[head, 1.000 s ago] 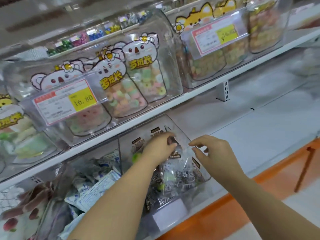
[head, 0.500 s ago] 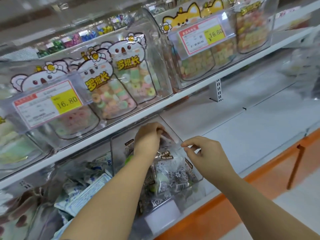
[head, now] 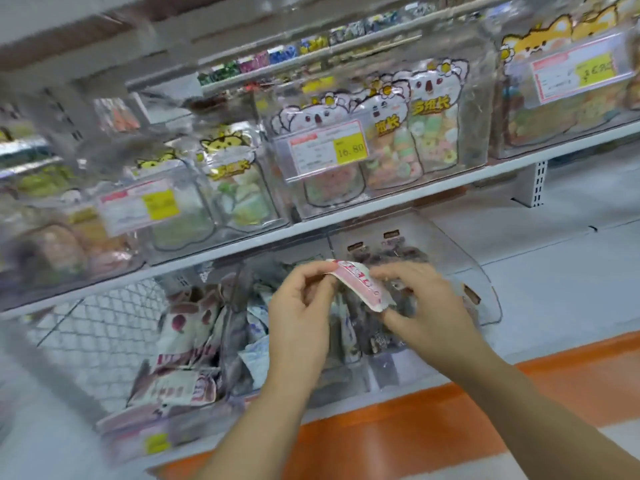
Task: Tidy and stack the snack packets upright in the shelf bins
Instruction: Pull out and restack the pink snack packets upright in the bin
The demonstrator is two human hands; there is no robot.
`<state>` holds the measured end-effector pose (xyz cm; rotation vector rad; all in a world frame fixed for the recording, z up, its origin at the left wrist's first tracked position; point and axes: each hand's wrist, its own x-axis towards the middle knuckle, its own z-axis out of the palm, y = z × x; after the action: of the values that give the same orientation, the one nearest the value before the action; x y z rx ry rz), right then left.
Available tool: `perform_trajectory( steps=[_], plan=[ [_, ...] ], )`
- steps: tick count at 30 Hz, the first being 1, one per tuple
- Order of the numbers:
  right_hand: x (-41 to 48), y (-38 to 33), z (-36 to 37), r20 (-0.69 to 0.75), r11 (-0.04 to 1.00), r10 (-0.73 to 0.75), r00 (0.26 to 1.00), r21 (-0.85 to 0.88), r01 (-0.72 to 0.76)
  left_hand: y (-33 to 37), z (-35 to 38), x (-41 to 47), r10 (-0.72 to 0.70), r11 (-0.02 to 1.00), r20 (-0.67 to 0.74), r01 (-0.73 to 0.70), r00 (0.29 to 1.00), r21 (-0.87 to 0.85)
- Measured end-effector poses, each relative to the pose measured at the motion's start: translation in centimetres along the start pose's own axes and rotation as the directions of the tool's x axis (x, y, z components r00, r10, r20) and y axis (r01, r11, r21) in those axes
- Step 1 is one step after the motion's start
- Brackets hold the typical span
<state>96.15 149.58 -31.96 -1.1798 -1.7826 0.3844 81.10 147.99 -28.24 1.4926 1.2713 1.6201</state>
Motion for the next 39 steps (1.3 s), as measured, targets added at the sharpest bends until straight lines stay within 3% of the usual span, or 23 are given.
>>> perform_trajectory(
  steps=[4,6,11,16,19,23,27,31,34,36,39],
  plan=[
    [-1.4,-4.9,2.4,0.216,0.966,-0.021,0.976,0.256,-0.036,0.5,-5.9,-1.0,-0.114,0.98,-0.023,0.108,0.993,-0.167],
    [-1.8,-6.8,3.9,0.306,0.963,-0.039,0.951,0.266,-0.046,0.4,-8.7,-1.5,-0.142,0.975,-0.036,0.133,0.989,-0.175],
    [-2.0,-12.0,7.8,0.447,0.963,-0.072,0.892,0.264,-0.054,-0.2,-14.3,-3.1,0.004,0.985,-0.106,0.015,0.994,0.17],
    [-0.5,-15.7,12.1,0.439,0.968,-0.174,0.882,0.241,0.071,-1.9,-19.5,-3.4,0.126,0.937,-0.198,-0.052,0.972,0.345],
    [0.9,-17.1,14.5,0.401,0.976,-0.212,0.891,0.14,0.17,-1.8,-22.0,-3.3,0.135,0.952,-0.216,-0.067,0.967,0.298],
    [2.8,-19.1,17.7,0.325,0.965,-0.259,0.909,0.133,0.227,-2.0,-25.5,-2.4,0.019,0.993,-0.16,-0.001,0.987,0.118],
    [3.8,-21.6,21.0,0.3,0.945,-0.319,0.899,0.172,0.278,-3.2,-29.0,-2.2,-0.097,0.988,-0.079,0.105,0.992,0.11],
    [3.6,-23.5,23.9,0.372,0.928,-0.359,0.856,0.245,0.282,-4.7,-31.8,-3.3,-0.147,0.971,-0.175,0.175,0.973,0.161],
    [3.3,-23.1,25.0,0.419,0.93,-0.301,0.857,0.329,0.166,-5.5,-33.5,-4.4,-0.151,0.969,-0.263,0.196,0.953,0.154],
    [3.3,-21.7,25.8,0.487,0.959,-0.259,0.834,0.23,0.164,-5.7,-34.1,-4.8,-0.144,0.975,-0.335,0.19,0.931,0.111],
    [3.3,-19.1,27.6,0.665,0.933,-0.2,0.719,-0.094,0.346,-6.0,-34.6,-4.7,-0.12,0.975,-0.36,0.178,0.925,0.134]
  ],
)
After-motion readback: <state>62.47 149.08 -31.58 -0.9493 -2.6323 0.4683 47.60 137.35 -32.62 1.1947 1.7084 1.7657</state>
